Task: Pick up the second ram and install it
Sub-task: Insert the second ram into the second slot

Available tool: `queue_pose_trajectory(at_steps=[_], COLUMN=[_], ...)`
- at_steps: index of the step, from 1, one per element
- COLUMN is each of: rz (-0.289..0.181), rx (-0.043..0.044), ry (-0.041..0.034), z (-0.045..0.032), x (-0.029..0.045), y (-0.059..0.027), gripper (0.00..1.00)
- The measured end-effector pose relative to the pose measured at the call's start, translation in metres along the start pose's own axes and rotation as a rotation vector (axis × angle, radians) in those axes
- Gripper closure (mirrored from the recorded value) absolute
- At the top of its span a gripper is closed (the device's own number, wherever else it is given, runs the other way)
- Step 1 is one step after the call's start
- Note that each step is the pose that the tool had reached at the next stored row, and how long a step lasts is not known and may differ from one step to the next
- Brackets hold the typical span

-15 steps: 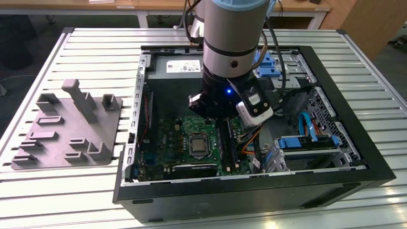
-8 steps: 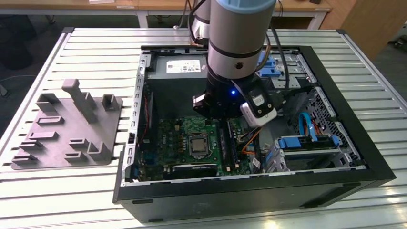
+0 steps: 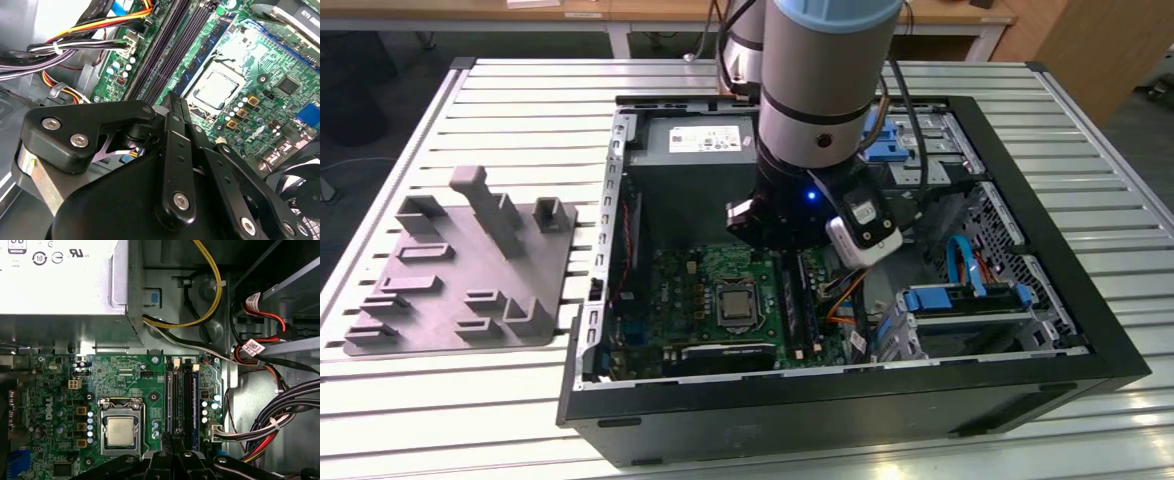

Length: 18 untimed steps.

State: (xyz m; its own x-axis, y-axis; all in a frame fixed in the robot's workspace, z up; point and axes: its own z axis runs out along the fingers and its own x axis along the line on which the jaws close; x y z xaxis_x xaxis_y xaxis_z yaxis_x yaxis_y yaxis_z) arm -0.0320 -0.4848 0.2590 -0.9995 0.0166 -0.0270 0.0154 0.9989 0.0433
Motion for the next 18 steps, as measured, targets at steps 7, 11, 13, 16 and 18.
queue_pose_trajectory(at_steps=[7,11,13,16,18], rz=[0.0,0.001,0.002,0.005,0.006], rx=[0.0,0.0,0.0002,0.0001,0.0002], ry=[0.0,-0.0001,0.0001,0.0001,0.0001], z=[0.0043,0.0083,0.0088,0.0099,0.0118], x=[-0.0035,-0.0036,-0.0049,-0.0068,-0.0067], y=[-0.0001,-0.0003,-0.0006,-0.0011,-0.0012], gripper=[0.89,0.89,0.89,0.89,0.89])
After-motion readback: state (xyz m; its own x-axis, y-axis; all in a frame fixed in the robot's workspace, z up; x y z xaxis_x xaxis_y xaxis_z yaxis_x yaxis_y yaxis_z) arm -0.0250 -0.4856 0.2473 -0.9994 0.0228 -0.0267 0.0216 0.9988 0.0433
